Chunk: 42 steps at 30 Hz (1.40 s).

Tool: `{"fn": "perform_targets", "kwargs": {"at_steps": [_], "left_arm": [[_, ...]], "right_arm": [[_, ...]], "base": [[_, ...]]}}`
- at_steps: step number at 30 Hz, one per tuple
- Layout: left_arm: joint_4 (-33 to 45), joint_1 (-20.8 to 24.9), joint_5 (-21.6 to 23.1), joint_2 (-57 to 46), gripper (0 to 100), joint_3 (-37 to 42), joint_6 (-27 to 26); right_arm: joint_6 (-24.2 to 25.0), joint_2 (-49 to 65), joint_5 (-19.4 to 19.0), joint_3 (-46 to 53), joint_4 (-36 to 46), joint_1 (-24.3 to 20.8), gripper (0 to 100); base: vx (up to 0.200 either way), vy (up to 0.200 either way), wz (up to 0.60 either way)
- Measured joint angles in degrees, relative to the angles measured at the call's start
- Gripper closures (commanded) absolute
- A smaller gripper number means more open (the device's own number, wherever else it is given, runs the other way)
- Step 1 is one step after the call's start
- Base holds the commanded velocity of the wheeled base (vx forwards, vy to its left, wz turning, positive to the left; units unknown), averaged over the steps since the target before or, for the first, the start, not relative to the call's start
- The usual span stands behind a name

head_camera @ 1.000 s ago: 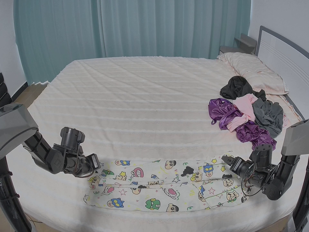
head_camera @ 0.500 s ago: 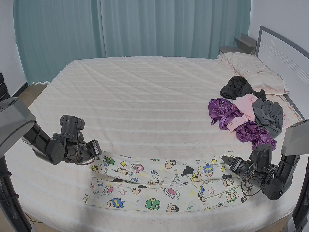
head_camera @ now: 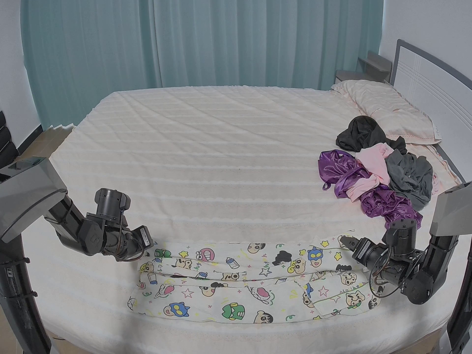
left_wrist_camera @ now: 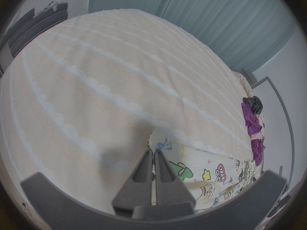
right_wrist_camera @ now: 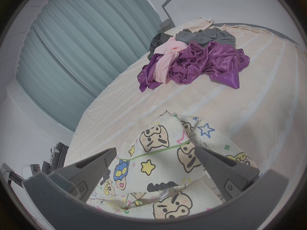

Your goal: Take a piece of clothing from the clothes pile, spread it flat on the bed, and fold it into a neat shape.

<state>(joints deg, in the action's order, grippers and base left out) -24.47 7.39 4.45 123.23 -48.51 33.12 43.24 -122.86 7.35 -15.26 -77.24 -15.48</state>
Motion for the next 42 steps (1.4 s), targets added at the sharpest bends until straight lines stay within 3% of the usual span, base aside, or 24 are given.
{"fn": "perform_targets", "kwargs": {"at_steps": [11,12,23,24,42], "left_arm": [[0.02,0.51,-0.02,1.24,100,0.13,0.07],[0.06,0.49,-0.02,1.24,0,0.2,0.07],[0.22,0.29,-0.05,1.21,0,1.68,0.1],[0.2,0.29,-0.05,1.13,0,1.82,0.1],[0.33,0.07,-0.05,-3.5,0,6.72,0.0]], "right_arm": [[-0.41,-1.07,-0.18,-0.22,0.02,2.06,0],[-0.46,-1.45,-0.21,-0.3,0.05,2.17,0],[-0.52,-5.07,-0.35,-1.55,0.02,2.32,0],[-0.55,-5.47,-0.4,-1.85,0.02,2.29,100],[-0.62,-6.83,0.33,-1.94,0.05,2.82,100]], "base": [[0.0,0.0,0.0],[0.0,0.0,0.0],[0.0,0.0,0.0],[0.0,0.0,0.0],[0.0,0.0,0.0]]}}
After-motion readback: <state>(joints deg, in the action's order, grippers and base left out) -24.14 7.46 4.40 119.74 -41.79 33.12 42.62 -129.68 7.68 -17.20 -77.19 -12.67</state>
